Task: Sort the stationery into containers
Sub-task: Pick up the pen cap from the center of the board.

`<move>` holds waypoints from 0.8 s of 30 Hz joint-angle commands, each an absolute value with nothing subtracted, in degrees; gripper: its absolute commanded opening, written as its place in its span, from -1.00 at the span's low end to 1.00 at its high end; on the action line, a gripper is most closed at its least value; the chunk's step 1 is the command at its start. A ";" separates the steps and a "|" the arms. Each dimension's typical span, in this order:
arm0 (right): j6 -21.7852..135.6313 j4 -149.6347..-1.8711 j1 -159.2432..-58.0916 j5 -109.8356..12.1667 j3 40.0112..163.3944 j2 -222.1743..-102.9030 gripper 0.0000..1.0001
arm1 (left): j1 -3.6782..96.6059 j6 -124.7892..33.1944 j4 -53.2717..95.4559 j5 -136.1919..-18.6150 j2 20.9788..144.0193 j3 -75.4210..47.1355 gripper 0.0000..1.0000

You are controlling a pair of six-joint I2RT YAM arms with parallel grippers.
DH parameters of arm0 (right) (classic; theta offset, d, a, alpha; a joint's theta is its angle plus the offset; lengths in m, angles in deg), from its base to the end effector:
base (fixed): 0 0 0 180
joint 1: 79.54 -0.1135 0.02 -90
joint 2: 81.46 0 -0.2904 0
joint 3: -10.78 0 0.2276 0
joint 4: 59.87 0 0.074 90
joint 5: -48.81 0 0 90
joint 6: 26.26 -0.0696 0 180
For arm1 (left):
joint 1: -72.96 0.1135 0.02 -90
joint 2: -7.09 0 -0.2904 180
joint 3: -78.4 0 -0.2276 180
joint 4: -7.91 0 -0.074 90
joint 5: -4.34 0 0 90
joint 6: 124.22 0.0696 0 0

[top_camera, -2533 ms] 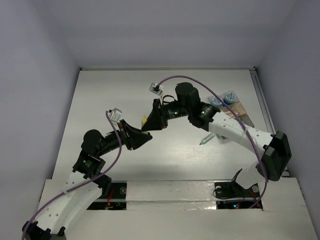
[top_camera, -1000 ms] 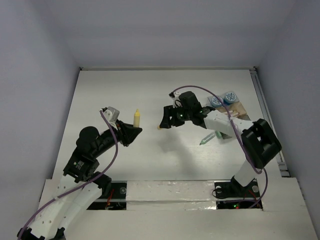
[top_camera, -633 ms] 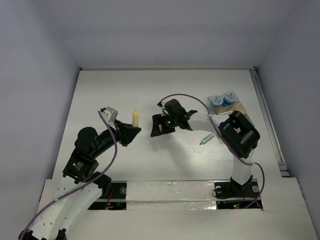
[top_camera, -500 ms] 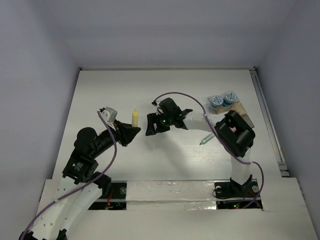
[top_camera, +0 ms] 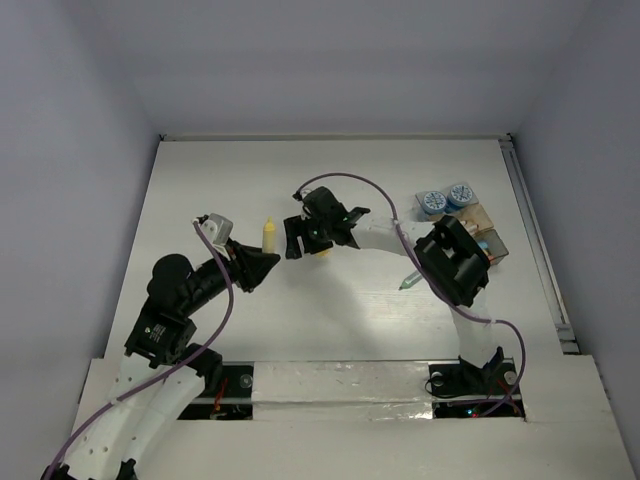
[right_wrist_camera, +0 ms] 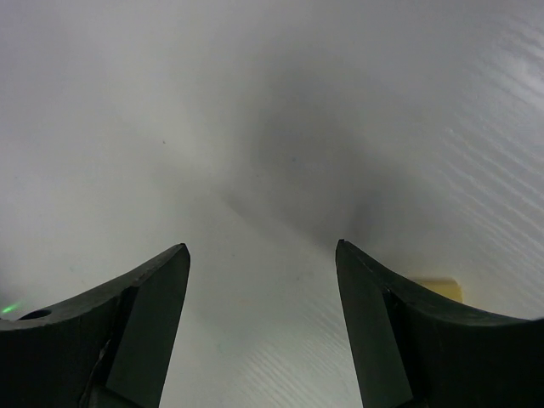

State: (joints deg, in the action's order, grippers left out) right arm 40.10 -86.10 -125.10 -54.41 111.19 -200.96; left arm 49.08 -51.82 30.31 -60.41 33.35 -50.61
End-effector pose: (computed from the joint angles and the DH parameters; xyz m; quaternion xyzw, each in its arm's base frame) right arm 0.3231 0.3523 0.1910 -0.2176 0.8937 0.3020 0.2503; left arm 0.0823 -0.0689 0.3428 0.1944 0.6662 -0.3908 0.6047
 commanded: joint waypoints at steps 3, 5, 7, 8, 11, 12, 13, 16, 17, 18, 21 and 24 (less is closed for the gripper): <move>43.52 -93.69 -127.62 -47.53 115.45 -201.69 0.50 | 49.58 -51.09 27.33 -59.03 33.46 -50.63 -1.00; 43.87 -94.66 -128.23 -46.56 115.37 -201.61 0.50 | 49.58 -51.18 27.33 -58.95 33.37 -50.63 -1.00; 43.87 -95.46 -128.75 -45.07 114.75 -200.56 0.50 | 49.58 -51.09 27.33 -58.95 33.29 -50.63 -1.00; 43.79 -95.55 -128.76 -44.54 114.23 -200.03 0.50 | 49.58 -51.09 27.33 -58.86 33.28 -50.63 -1.00; 43.87 -96.16 -128.76 -43.04 111.94 -197.92 0.50 | 50.11 -51.09 27.33 -58.77 33.28 -50.63 -1.00; 43.96 -96.51 -128.76 -42.26 110.81 -197.39 0.50 | 50.11 -51.09 27.24 -58.68 33.28 -50.63 -1.00; 44.05 -96.69 -128.76 -41.90 110.19 -196.95 0.49 | 50.11 -51.09 27.24 -58.68 33.37 -50.63 -1.00; 44.40 -96.87 -128.76 -39.27 108.08 -195.46 0.49 | 50.11 -51.09 27.24 -58.51 33.55 -50.63 -1.00; 44.58 -97.04 -128.76 -38.48 107.72 -195.28 0.49 | 50.11 -51.09 27.24 -58.51 33.55 -50.63 -1.00; 44.66 -97.30 -128.76 -37.25 107.55 -195.02 0.49 | 50.11 -51.09 27.15 -58.51 33.64 -50.63 -1.00; 44.84 -98.00 -128.23 -36.10 107.72 -195.27 0.48 | 50.64 -51.09 27.15 -58.16 33.99 -50.54 -1.00; 44.84 -98.37 -127.54 -34.60 107.90 -195.45 0.48 | 50.64 -51.18 27.15 -58.07 34.25 -50.54 -1.00</move>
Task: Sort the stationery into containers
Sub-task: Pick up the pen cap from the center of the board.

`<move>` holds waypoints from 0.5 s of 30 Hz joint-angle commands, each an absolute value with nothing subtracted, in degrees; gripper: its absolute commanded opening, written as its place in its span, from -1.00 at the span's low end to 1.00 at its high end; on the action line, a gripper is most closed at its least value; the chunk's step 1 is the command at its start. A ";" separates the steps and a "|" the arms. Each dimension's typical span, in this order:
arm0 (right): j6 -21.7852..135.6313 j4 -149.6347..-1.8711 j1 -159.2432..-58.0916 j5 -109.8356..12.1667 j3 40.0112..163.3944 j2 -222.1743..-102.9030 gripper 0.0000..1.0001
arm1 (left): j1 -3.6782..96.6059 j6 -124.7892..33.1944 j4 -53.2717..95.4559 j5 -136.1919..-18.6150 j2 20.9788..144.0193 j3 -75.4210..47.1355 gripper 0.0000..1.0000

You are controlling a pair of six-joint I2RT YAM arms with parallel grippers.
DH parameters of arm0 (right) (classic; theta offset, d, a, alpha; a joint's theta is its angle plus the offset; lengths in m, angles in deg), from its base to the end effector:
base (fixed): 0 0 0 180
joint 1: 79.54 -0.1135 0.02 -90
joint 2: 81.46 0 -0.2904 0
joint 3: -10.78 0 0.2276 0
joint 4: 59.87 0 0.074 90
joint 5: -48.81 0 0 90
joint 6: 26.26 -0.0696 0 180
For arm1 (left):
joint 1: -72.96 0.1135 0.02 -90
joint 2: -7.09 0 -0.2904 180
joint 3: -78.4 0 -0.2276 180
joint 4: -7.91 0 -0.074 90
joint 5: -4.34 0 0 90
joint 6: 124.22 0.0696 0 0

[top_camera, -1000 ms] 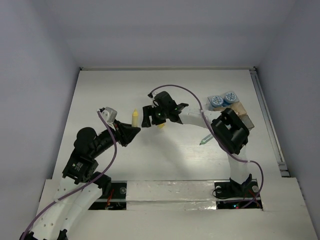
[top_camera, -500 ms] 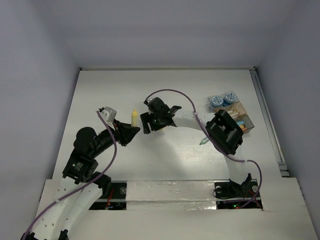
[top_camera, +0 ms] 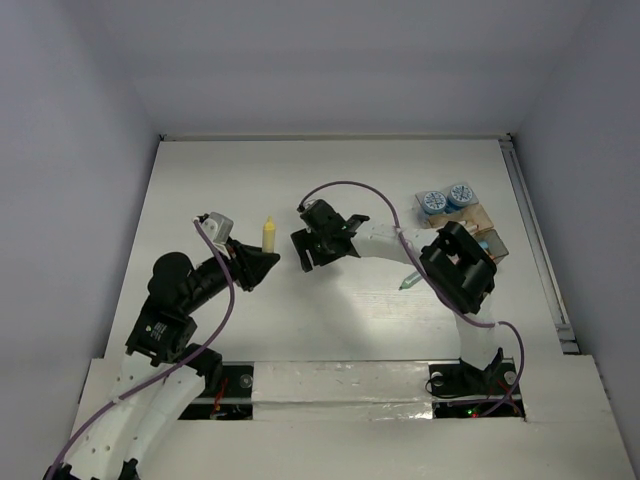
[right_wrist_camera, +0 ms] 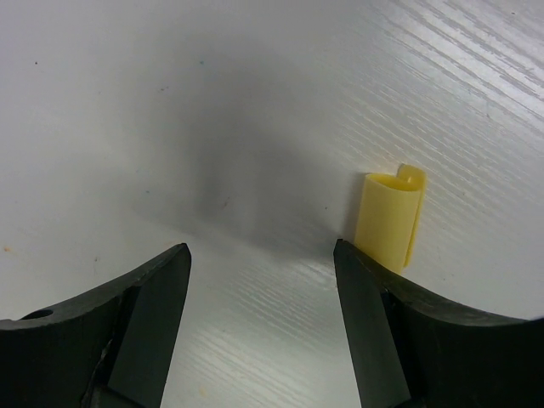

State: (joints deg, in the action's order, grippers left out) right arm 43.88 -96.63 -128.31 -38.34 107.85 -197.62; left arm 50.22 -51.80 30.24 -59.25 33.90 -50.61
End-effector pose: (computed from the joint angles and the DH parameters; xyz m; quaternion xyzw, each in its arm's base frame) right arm 0.2950 0.3314 0.1809 -0.2315 0.9272 0.1458 0.2558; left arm 0.0846 -0.0690 0.3421 0.1944 0.6691 -0.3902 0.6018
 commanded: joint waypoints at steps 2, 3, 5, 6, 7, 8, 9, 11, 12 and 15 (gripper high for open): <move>44.75 -97.84 -127.01 -34.78 107.72 -195.01 0.50 | 50.64 -51.09 27.06 -57.98 34.34 -50.63 -1.00; 44.84 -97.66 -126.48 -34.69 107.81 -195.01 0.51 | 50.64 -51.09 27.06 -58.07 34.43 -50.63 -1.00; 44.93 -98.18 -125.78 -34.16 108.07 -195.19 0.52 | 50.64 -51.09 27.06 -58.07 34.43 -50.63 -1.00; 44.93 -98.36 -125.07 -33.90 107.98 -195.10 0.54 | 50.64 -51.09 27.06 -57.98 34.51 -50.63 -1.00; 44.84 -98.19 -125.07 -34.07 107.90 -195.01 0.55 | 50.64 -51.09 27.06 -57.98 34.60 -50.63 -1.00; 44.84 -97.92 -124.28 -34.25 107.63 -194.75 0.58 | 51.16 -51.09 27.06 -57.89 34.60 -50.63 -1.00; 44.75 -97.23 -124.28 -34.42 107.46 -194.75 0.59 | 51.17 -51.09 27.06 -57.89 34.69 -50.63 -1.00; 44.84 -96.87 -123.57 -35.04 107.72 -194.84 0.60 | 51.17 -51.09 27.06 -57.80 34.78 -50.63 -1.00; 44.84 -96.52 -123.57 -35.22 107.98 -195.27 0.60 | 51.17 -51.01 26.98 -57.80 34.78 -50.63 -1.00; 44.93 -96.16 -123.05 -36.44 109.65 -196.85 0.61 | 51.17 -51.09 26.98 -57.80 34.87 -50.63 -1.00</move>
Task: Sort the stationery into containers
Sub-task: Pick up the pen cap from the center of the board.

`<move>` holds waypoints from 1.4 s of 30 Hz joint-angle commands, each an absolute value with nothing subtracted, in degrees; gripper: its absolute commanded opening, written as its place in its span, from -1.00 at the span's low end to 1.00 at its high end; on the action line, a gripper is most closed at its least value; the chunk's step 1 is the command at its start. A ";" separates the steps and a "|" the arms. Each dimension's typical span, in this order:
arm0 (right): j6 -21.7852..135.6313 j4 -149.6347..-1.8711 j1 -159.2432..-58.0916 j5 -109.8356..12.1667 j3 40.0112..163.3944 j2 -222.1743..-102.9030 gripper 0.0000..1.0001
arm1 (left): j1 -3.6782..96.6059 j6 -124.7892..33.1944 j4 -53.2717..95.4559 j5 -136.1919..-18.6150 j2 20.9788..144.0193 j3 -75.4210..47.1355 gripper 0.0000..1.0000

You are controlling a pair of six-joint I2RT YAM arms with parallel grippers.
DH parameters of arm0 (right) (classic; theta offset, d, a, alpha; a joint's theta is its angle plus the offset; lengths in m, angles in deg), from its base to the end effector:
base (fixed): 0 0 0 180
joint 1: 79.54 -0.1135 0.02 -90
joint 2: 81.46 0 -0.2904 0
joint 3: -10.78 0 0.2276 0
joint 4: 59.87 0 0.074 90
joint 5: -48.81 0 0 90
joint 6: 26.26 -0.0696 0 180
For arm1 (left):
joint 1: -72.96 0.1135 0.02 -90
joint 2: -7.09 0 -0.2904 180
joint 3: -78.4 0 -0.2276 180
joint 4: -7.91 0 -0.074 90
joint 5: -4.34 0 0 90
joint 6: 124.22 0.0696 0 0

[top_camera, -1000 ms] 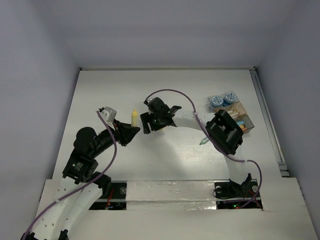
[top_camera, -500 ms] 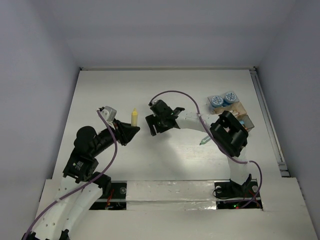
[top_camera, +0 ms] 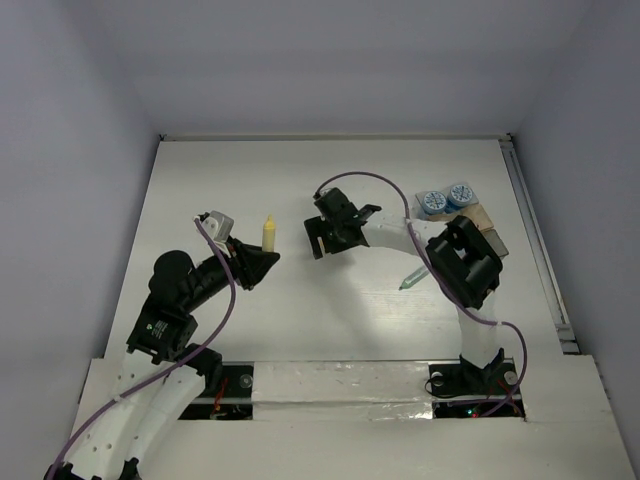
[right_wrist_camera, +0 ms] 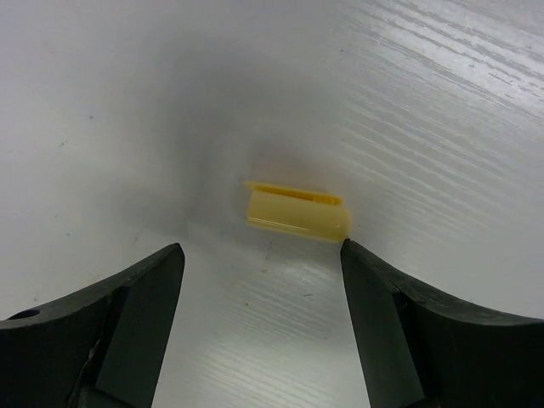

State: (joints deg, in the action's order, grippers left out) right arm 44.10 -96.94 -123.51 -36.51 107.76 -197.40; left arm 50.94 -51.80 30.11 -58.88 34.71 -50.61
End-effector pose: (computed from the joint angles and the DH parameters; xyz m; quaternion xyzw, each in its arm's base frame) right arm 0.3223 0.3031 0.1818 -0.1897 0.9366 0.1206 0.2686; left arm 0.0881 -0.0695 0.3412 0.1917 0.6739 -0.3879 0.5989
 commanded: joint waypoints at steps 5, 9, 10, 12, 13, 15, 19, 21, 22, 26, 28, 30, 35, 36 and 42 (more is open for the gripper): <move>44.58 -96.25 -123.05 -36.62 111.93 -198.35 0.60 | 51.17 -51.01 27.06 -57.80 34.78 -50.72 -1.00; 43.96 -96.08 -122.43 -38.03 113.42 -199.40 0.56 | 51.17 -51.00 26.98 -57.72 34.60 -50.72 -1.00; 44.14 -95.90 -122.43 -38.90 113.87 -199.76 0.56 | 51.17 -51.09 26.98 -57.63 34.52 -50.72 -1.00; 44.31 -95.81 -122.43 -39.70 115.01 -201.16 0.58 | 51.17 -51.09 26.98 -57.63 34.43 -50.72 -1.00; 44.49 -95.81 -121.91 -40.48 116.41 -201.60 0.58 | 51.17 -51.09 26.98 -57.71 34.43 -50.72 -1.00; 45.36 -95.38 -121.90 -41.54 117.56 -202.75 0.60 | 51.17 -51.09 26.98 -57.63 34.34 -50.72 -1.00; 45.11 -95.11 -121.90 -39.46 117.05 -200.82 0.77 | 51.17 -51.00 27.06 -57.89 34.25 -50.72 -1.00; 44.32 -94.58 -121.90 -39.52 115.37 -197.93 0.83 | 51.17 -51.09 26.98 -57.80 34.25 -50.72 -1.00; 43.88 -93.71 -121.90 -40.05 114.32 -196.96 0.83 | 51.17 -51.09 26.98 -57.72 34.25 -50.63 -1.00; 42.12 -93.35 -121.90 -43.21 110.54 -195.19 0.65 | 51.17 -51.01 27.06 -57.63 34.08 -50.72 -1.00; 41.24 -94.49 -121.90 -43.65 110.18 -195.54 0.43 | 51.17 -51.00 26.98 -57.72 34.08 -50.72 -1.00; 40.36 -94.49 -121.90 -43.65 110.18 -196.15 0.33 | 51.17 -51.00 26.98 -57.63 34.08 -50.72 -1.00; 39.74 -97.04 -121.90 -44.45 114.21 -199.40 0.36 | 51.17 -51.00 26.98 -57.63 33.99 -50.72 -1.00; 39.31 -97.56 -121.90 -44.27 115.01 -200.54 0.42 | 51.17 -51.09 26.98 -57.63 33.99 -50.63 -1.00; 38.78 -100.03 -121.90 -41.72 119.75 -204.32 0.39 | 51.17 -51.00 26.98 -57.45 33.81 -50.72 -1.00</move>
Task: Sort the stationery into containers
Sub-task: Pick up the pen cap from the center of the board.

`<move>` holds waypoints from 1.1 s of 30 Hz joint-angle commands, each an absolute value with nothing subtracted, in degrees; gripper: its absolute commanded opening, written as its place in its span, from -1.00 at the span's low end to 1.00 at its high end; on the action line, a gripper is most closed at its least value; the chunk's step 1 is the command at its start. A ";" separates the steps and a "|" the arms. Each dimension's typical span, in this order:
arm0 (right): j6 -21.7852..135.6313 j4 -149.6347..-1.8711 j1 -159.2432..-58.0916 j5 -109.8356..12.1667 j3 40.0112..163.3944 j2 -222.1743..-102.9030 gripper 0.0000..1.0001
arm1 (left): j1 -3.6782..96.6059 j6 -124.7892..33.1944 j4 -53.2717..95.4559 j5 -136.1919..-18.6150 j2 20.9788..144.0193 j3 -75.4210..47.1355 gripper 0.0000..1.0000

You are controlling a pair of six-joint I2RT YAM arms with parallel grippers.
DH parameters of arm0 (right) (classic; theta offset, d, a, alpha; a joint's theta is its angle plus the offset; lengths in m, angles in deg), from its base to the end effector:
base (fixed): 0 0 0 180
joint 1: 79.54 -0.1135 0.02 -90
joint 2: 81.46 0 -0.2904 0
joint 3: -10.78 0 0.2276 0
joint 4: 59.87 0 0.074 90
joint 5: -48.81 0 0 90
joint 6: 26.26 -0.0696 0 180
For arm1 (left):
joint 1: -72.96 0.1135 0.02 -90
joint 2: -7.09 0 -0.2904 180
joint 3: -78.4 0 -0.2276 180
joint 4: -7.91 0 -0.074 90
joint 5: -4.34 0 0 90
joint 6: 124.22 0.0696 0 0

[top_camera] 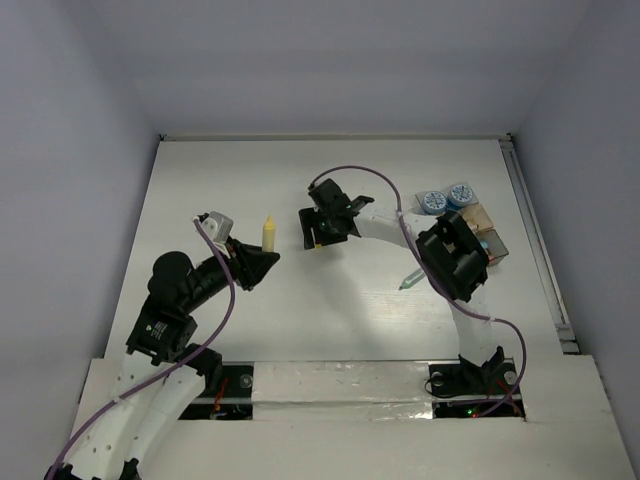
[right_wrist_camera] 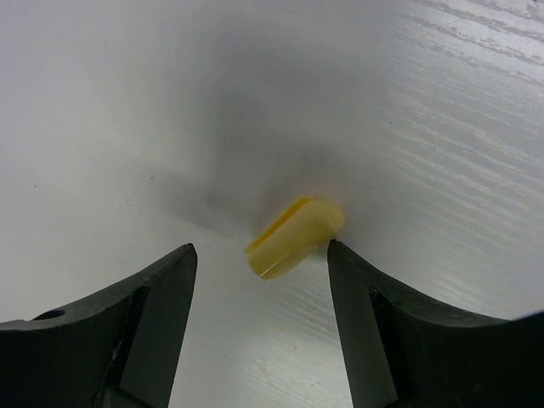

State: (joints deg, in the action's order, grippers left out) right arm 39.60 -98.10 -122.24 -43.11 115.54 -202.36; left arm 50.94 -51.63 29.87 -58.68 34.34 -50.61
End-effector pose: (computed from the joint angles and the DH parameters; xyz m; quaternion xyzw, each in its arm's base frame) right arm 0.3449 0.3214 0.1827 -0.1586 0.9386 0.1818 0.2465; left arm 0.0865 -0.0691 0.3423 0.1946 0.6696 -0.3884 0.6025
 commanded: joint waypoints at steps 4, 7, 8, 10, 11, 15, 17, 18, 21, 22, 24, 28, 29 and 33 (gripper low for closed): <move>39.21 -102.92 -121.90 -39.09 122.66 -206.78 0.28 | 51.17 -51.00 26.98 -57.54 33.72 -50.72 -1.00; 39.74 -103.98 -121.90 -38.64 123.36 -207.40 0.23 | 51.17 -51.09 26.98 -57.54 33.72 -50.72 -1.00; 39.92 -104.33 -121.90 -38.21 123.54 -207.75 0.15 | 51.17 -51.01 26.98 -57.54 33.72 -50.72 -1.00; 40.18 -105.30 -121.90 -37.68 124.07 -208.02 0.07 | 51.17 -51.00 26.98 -57.54 33.72 -50.72 -1.00; 40.36 -105.65 -121.90 -37.42 124.24 -208.11 0.07 | 51.17 -51.09 26.98 -57.45 33.72 -50.72 -1.00; 41.93 -107.93 -121.90 -36.18 125.56 -208.63 0.04 | 51.17 -51.00 26.98 -57.63 33.64 -50.72 -1.00; 42.81 -110.48 -121.90 -35.48 127.84 -209.33 0.04 | 51.17 -51.00 26.98 -57.63 33.64 -50.72 -1.00; 43.78 -111.62 -121.90 -35.13 128.80 -210.30 0.04 | 51.17 -51.00 26.98 -57.63 33.55 -50.72 -1.00; 45.54 -115.23 -121.90 -32.76 131.88 -211.71 0.04 | 51.17 -51.00 26.98 -57.72 33.46 -50.63 -1.00; 45.81 -116.45 -121.90 -32.06 132.50 -212.41 0.05 | 51.17 -51.09 26.98 -57.80 33.37 -50.63 -1.00; 47.20 -118.04 -122.69 -30.57 134.43 -213.29 0.10 | 51.17 -51.00 27.06 -57.80 33.28 -50.63 -1.00; 49.23 -121.90 -123.93 -28.02 139.17 -215.13 0.13 | 51.17 -51.09 27.06 -57.80 33.28 -50.63 -1.00; 49.67 -122.61 -124.62 -26.27 140.14 -216.27 0.13 | 51.17 -51.01 27.06 -57.89 33.11 -50.63 -1.00; 51.43 -125.86 -125.86 -22.83 143.92 -218.91 0.10 | 51.17 -51.00 27.06 -57.80 32.93 -50.63 -1.00</move>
